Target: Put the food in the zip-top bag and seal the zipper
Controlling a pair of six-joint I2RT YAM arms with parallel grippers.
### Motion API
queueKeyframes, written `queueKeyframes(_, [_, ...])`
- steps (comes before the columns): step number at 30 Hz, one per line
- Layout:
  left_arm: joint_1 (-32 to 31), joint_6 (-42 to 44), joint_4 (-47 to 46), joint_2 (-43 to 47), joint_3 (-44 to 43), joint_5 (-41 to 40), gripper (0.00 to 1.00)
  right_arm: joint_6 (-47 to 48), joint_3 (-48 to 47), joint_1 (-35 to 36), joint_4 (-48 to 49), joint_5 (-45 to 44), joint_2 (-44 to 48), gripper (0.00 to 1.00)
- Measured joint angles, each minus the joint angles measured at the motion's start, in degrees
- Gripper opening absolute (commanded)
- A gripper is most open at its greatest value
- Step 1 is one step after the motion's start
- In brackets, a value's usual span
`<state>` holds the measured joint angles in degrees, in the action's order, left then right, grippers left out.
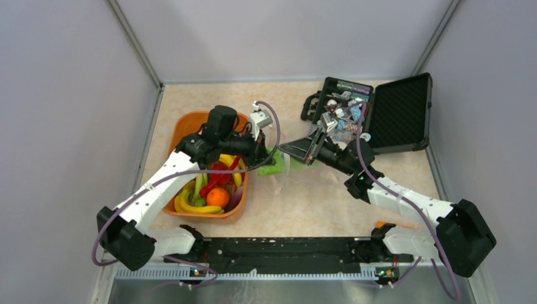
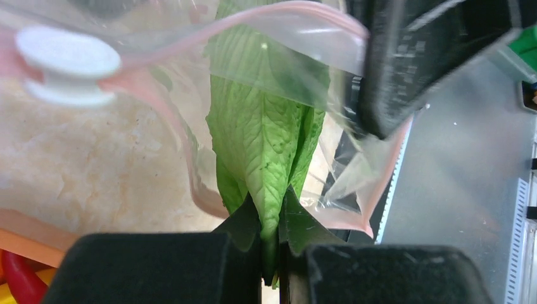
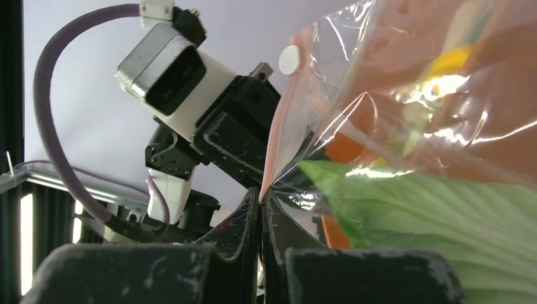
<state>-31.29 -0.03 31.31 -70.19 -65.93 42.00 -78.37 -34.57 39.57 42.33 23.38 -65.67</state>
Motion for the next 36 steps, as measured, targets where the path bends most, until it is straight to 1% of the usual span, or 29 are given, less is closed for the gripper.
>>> queueKeyframes(5, [-0.63,0.81,2.71,-1.86,-0.79,-3.28,0.00,-0.55,0.00,0.00,1.46,0.26,-0.09,0.00])
queueKeyframes(7, [-0.61,0.46,2.45,-1.70,-0.79,-3.74,0.00,-0.52,0.00,0.00,1.31,0.24,-0.07,0.00])
queueKeyframes(13, [-0.81,-2.12,-1.53,-1.88,-0.90,-0.94,0.00,-1.42,0.00,0.00,2.62,0.37,-0.07,0.00])
queueKeyframes(16, [-2.62,-1.68,0.85,-4.57,-3.76,-1.81,0.00,-1.90,0.00,0.00,3.21,0.35,-0.07,0.00])
queueKeyframes(18, [-4.74,-0.63,3.02,-7.23,-6.34,-3.98,0.00,-2.21,0.00,0.00,3.54,0.28,-0.07,0.00])
queueKeyframes(21, [-6.56,1.18,6.34,-9.79,-7.98,-6.08,0.00,-2.23,0.00,-0.02,3.50,-0.02,-0.07,0.00])
queueKeyframes(24, [-6.95,3.23,10.27,-10.27,-8.00,-7.26,0.00,-1.46,0.00,-0.07,1.92,-1.29,0.61,0.00])
queueKeyframes(28, [-6.93,5.11,13.03,-9.64,-7.96,-8.59,0.00,1.31,0.09,-0.07,-2.99,-4.59,4.11,0.00])
queueKeyframes(32, [-6.97,4.59,11.93,-7.93,-7.17,-8.59,0.00,3.23,0.94,-0.07,-5.05,-7.17,7.65,0.00])
queueKeyframes(36, [-7.15,2.60,9.81,-7.82,-6.93,-8.70,0.00,3.10,2.49,-0.07,-4.52,-7.48,8.17,0.00])
